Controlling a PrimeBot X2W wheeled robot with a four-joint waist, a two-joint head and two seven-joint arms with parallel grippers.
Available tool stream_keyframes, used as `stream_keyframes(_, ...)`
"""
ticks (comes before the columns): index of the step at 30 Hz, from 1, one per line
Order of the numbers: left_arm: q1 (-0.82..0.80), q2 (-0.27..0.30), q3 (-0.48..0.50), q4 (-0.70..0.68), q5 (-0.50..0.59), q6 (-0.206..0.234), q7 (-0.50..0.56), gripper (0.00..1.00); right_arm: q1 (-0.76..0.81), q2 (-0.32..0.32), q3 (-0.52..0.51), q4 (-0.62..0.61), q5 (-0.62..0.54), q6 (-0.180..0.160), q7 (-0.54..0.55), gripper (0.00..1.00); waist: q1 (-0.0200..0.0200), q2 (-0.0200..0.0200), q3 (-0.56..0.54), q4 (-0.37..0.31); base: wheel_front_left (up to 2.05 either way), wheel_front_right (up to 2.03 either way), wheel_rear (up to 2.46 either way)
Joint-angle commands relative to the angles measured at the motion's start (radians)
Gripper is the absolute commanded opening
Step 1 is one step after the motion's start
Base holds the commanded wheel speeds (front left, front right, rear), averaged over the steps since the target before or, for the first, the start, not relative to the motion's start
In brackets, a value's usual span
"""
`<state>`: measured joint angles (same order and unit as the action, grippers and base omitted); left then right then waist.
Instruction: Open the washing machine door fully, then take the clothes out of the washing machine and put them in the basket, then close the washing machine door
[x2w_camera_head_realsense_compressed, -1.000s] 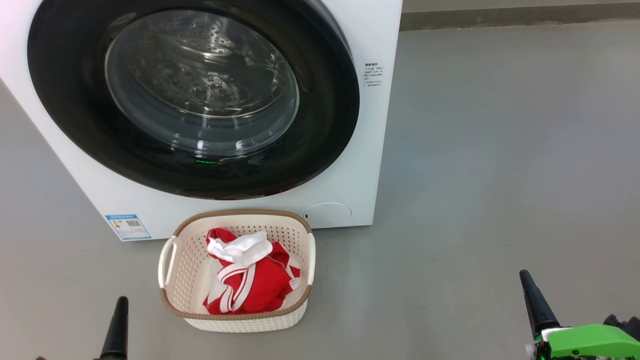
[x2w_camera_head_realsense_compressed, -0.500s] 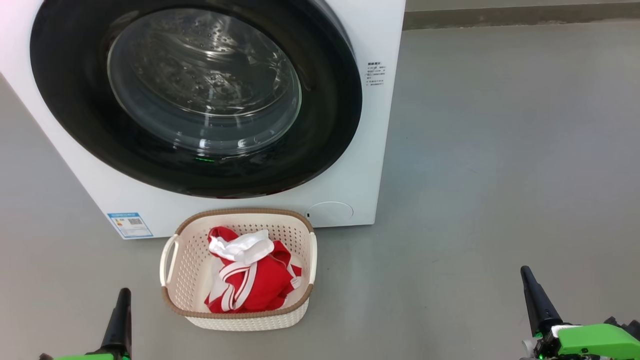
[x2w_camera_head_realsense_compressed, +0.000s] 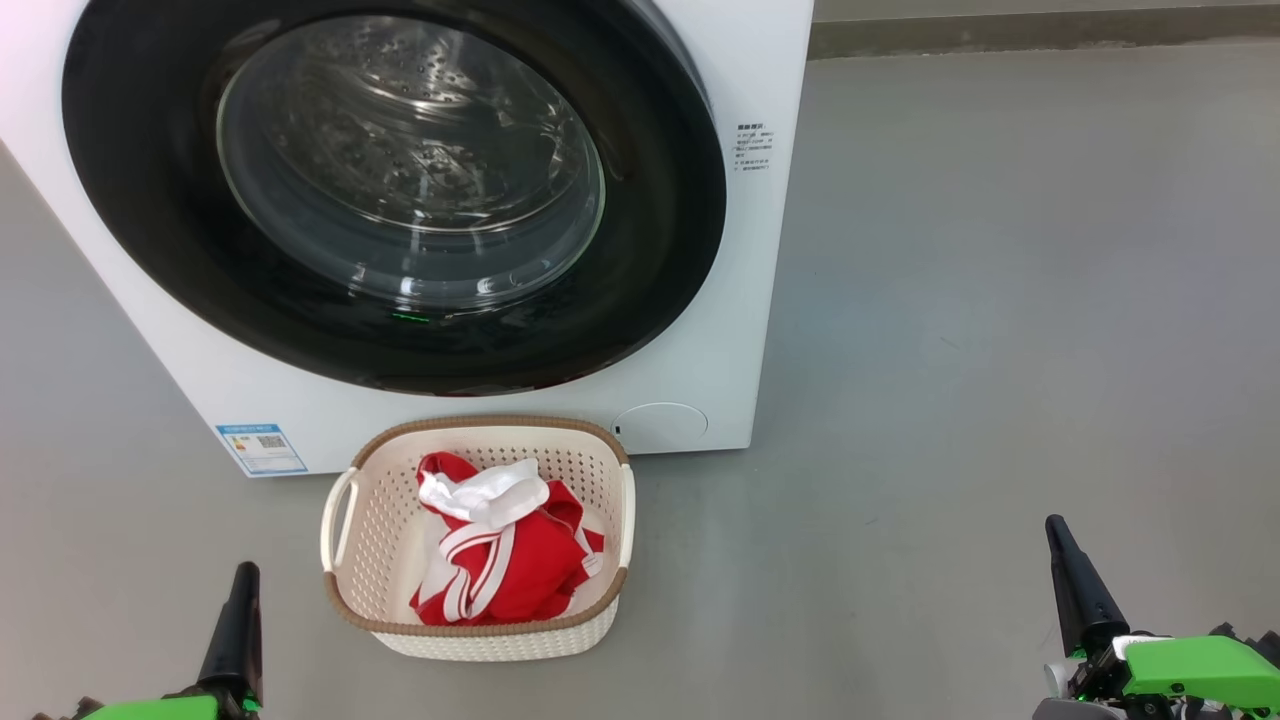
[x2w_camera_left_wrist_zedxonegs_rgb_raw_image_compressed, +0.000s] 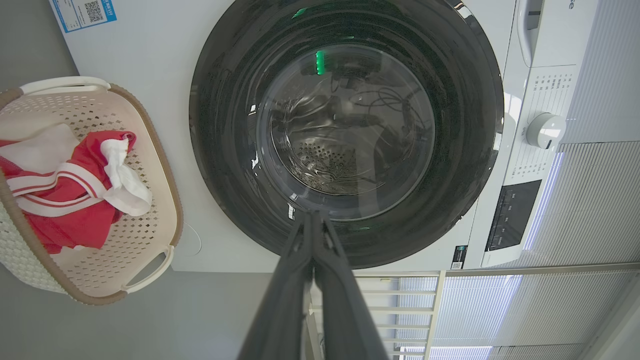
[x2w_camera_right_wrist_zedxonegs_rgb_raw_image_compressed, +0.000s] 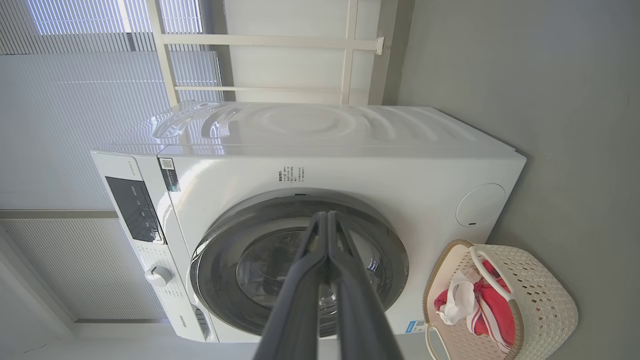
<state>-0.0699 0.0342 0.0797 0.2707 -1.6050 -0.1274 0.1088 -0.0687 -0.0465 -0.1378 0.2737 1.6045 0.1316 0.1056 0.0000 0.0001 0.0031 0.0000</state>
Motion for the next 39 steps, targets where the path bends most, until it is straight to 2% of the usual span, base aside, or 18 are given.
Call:
stream_keyframes(1, -0.038, 0.016, 0.034, -0.026, -0.003, -0.003, 0.005, 0.00, -0.039, -0.004, 0.023, -0.029, 0.004, -0.001, 0.008, 0.00, 0.0000, -0.0001, 0.000, 0.000, 0.00, 0.00, 0.00)
stream_keyframes(39, -0.038, 0.016, 0.034, -0.026, -0.003, -0.003, 0.005, 0.00, -0.039, -0.004, 0.024, -0.029, 0.004, -0.001, 0.008, 0.00, 0.0000, -0.0001, 0.000, 0.000, 0.00, 0.00, 0.00)
